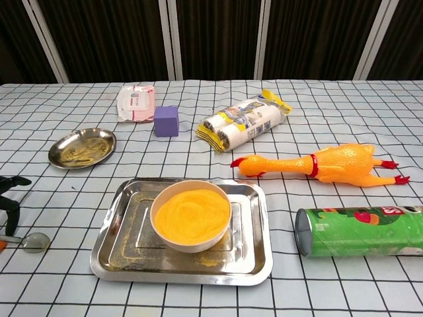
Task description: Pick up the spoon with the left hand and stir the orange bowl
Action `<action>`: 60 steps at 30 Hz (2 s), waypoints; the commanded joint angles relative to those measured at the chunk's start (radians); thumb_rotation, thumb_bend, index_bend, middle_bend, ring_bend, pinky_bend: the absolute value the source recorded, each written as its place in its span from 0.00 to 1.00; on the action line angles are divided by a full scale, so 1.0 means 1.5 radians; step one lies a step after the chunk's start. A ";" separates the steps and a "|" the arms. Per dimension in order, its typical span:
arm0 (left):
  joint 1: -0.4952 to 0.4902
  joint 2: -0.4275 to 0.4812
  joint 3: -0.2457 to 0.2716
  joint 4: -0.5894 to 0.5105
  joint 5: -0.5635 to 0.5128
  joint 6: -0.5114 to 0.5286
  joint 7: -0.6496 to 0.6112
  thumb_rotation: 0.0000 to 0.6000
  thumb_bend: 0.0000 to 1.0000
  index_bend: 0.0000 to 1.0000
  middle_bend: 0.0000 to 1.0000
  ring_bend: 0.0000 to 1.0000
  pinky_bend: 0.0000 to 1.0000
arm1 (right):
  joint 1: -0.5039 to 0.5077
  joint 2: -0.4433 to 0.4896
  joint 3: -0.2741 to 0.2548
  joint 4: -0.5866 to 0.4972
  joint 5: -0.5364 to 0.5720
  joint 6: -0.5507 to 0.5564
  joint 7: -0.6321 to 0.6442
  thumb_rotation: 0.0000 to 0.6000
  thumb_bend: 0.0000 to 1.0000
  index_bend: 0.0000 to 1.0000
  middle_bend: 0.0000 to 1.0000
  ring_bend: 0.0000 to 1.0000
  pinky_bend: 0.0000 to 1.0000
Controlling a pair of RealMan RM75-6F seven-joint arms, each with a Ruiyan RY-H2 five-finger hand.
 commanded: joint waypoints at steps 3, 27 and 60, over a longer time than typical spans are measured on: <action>-0.001 0.003 -0.001 -0.005 0.000 0.003 -0.002 1.00 0.58 0.54 0.03 0.00 0.00 | -0.001 0.000 0.000 -0.001 0.000 0.001 0.000 1.00 0.37 0.00 0.00 0.00 0.00; -0.069 -0.024 -0.056 -0.138 -0.025 0.015 0.120 1.00 0.58 0.54 0.03 0.00 0.00 | 0.000 0.003 0.000 -0.003 0.005 -0.004 0.005 1.00 0.37 0.00 0.00 0.00 0.00; -0.190 -0.138 -0.127 -0.199 -0.175 0.039 0.306 1.00 0.58 0.53 0.03 0.00 0.00 | 0.005 0.005 0.004 -0.005 0.020 -0.020 0.021 1.00 0.37 0.00 0.00 0.00 0.00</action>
